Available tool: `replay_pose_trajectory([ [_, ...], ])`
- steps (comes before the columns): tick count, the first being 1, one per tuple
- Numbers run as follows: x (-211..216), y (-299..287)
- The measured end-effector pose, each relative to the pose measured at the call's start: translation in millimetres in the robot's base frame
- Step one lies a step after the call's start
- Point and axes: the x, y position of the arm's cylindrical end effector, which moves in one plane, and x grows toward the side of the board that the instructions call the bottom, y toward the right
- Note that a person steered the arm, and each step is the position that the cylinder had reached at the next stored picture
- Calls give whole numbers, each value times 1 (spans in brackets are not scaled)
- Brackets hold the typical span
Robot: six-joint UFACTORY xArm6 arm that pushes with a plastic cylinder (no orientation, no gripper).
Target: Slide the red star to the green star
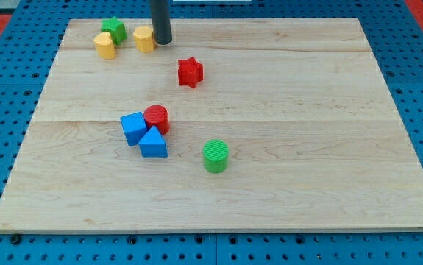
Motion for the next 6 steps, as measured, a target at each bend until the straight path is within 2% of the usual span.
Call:
replay_pose_trajectory([
  [1, 0, 82],
  [2, 36, 166],
  [3, 81, 140],
  [4, 85, 82],
  [6, 126, 35],
])
